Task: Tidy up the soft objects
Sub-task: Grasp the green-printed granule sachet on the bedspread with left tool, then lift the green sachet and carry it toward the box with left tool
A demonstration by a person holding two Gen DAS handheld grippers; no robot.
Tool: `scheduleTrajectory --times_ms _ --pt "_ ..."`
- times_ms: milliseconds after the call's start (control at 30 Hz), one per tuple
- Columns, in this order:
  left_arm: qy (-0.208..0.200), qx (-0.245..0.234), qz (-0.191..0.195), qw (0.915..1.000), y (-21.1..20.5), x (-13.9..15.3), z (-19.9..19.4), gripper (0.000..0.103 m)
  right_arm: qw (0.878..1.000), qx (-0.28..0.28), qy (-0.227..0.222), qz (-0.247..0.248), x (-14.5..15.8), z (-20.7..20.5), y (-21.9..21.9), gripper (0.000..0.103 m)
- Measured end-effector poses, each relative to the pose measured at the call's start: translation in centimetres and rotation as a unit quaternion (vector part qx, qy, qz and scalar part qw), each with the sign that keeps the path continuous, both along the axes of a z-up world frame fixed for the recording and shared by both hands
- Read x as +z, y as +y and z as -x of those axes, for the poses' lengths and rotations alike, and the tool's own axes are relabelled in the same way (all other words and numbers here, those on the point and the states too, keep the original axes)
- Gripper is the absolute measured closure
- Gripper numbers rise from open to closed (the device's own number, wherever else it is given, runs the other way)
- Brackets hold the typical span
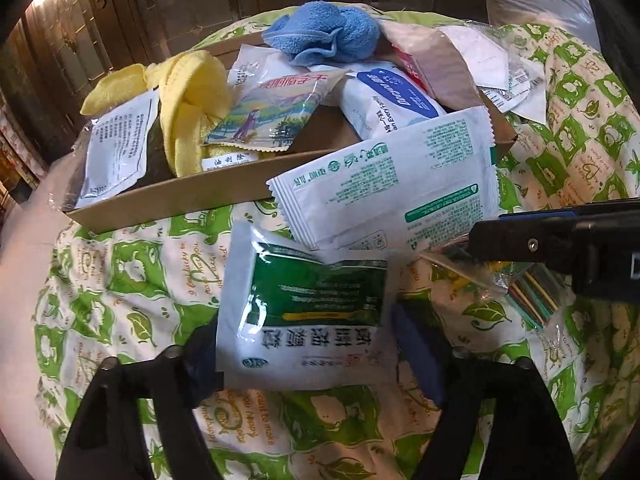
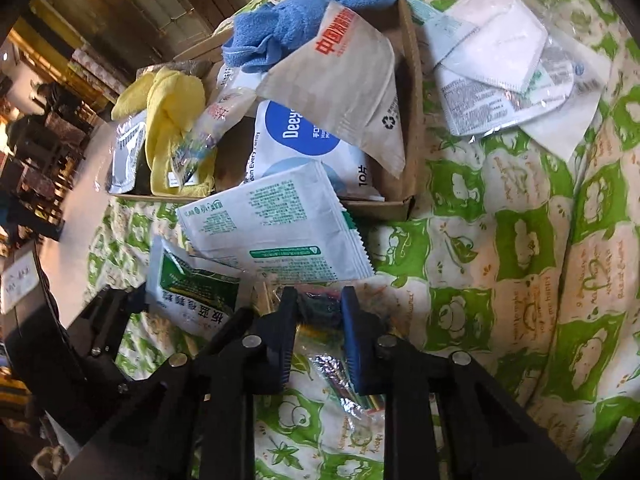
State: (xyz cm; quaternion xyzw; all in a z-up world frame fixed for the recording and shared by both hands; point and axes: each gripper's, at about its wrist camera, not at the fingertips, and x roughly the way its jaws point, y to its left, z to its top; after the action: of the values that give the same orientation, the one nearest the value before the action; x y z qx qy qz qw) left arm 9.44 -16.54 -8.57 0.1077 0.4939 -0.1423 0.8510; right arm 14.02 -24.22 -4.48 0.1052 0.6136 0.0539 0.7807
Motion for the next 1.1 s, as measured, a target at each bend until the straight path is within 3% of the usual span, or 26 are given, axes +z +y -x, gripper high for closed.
scheduleTrajectory --times_ms 33,100,133,167,367,400,467,567,633,733,767,1100 --pt "-0.001 -0.002 -0.003 1.0 -0.1 0.0 0.2 0.026 1.0 -0.005 0.002 -0.013 0.2 0.2 -0.5 0.082" --pt "0.001 -0.003 -0.003 1.0 -0.5 0.3 1.4 0.026 0.999 -0.016 0.005 -0.037 0.5 0.3 -1.3 0.072" --pt "0.008 -0.004 0.005 0.9999 -0.4 0.4 1.5 0.027 0.999 -0.018 0.004 -0.041 0.5 0.3 -1.3 0.054" --pt "0.012 -0.005 0.01 0.9999 -0.5 0.5 1.7 0.027 0.999 -0.02 -0.001 -0.039 0.7 0.4 -1.3 0.045" --pt "0.022 0.008 0.009 0.9997 0.2 0.1 1.7 0.007 1.0 0.007 0.0 0.007 -0.2 0.0 0.5 0.045" --pt "0.021 0.009 0.006 0.9997 0.0 -0.1 1.5 0.005 1.0 0.016 -0.001 0.021 -0.4 -0.2 1.0 0.046" --pt "0.018 0.01 -0.002 0.9998 -0.4 -0.4 1.0 0.004 0.998 0.034 -0.007 0.052 -0.7 -0.3 2.0 0.069" --pt "0.01 0.008 -0.008 0.9999 -0.7 -0.6 1.1 0.01 0.997 0.042 -0.016 0.065 -0.2 -0.1 2.5 0.077" --pt "0.007 0.004 -0.004 1.0 -0.9 -0.4 1.2 0.027 0.998 0.03 -0.029 0.048 0.6 0.0 2.0 0.08" --pt "0.01 0.002 0.002 0.9999 -1.3 0.2 1.6 0.043 0.999 -0.001 -0.045 0.013 2.0 0.4 0.3 0.085" --pt "0.015 0.002 0.009 0.9998 -0.9 0.4 1.7 0.044 0.999 -0.009 -0.047 0.001 2.3 0.6 -0.2 0.089" --pt "0.028 0.041 0.093 0.9944 4.7 2.8 4.7 0.047 0.996 -0.027 -0.043 -0.071 2.9 1.1 -1.5 0.091"
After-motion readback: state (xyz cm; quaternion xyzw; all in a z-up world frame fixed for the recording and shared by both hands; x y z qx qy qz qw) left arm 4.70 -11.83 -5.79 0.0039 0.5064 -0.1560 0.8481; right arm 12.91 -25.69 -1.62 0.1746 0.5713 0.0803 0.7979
